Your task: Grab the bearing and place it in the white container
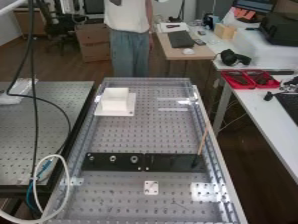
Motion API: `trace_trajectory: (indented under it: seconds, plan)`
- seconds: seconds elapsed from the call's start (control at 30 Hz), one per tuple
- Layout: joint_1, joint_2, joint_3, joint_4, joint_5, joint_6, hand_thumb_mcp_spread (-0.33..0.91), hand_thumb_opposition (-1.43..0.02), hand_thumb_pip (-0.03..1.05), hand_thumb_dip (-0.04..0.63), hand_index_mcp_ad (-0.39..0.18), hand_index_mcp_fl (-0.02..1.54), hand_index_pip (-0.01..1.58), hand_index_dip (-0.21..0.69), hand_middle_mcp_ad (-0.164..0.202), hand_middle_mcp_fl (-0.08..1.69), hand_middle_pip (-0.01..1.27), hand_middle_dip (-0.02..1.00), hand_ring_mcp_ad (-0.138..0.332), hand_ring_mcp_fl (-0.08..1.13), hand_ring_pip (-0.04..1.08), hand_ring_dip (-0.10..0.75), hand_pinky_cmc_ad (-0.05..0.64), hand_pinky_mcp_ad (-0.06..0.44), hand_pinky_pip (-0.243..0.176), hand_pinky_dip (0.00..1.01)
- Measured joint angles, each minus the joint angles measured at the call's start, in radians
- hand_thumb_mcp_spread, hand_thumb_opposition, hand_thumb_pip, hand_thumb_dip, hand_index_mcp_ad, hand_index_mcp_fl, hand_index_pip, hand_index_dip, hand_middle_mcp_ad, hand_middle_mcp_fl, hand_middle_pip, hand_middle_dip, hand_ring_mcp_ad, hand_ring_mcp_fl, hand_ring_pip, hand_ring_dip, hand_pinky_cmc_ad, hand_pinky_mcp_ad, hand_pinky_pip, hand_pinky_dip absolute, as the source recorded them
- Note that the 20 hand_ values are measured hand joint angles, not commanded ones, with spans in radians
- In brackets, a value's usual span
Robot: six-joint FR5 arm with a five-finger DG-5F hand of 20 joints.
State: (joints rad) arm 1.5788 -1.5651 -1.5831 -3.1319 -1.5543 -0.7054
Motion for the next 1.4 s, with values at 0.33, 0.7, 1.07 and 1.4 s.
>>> trace_trajectory:
  seconds: [0.33,0.7,1.07,1.4]
  plan:
    - [0.002,0.004,-0.016,0.002,0.012,0.007,0.2,-0.63,0.32,0.003,-0.063,0.03,0.07,0.155,0.002,0.0,0.14,0.15,0.087,0.0,0.1,0.075,0.367,0.314,-0.087,0.29]
    - [0.011,0.014,-0.069,0.048,0.059,-0.007,0.2,-0.64,0.32,0.003,-0.063,0.03,0.07,0.155,0.002,0.0,0.14,0.16,0.089,0.0,0.1,0.075,0.363,0.314,-0.087,0.29]
    - [0.019,0.013,-0.2,0.17,0.148,0.034,0.25,-0.64,0.38,0.009,-0.063,0.03,0.07,0.154,0.005,0.04,0.13,0.16,0.091,0.0,0.1,0.072,0.367,0.314,-0.091,0.31]
    - [0.037,-0.028,-0.327,0.314,0.309,0.046,0.28,-0.66,0.43,0.07,-0.065,0.02,0.07,0.086,0.012,0.12,0.13,0.21,0.096,0.0,0.1,0.098,0.368,0.314,-0.091,0.35]
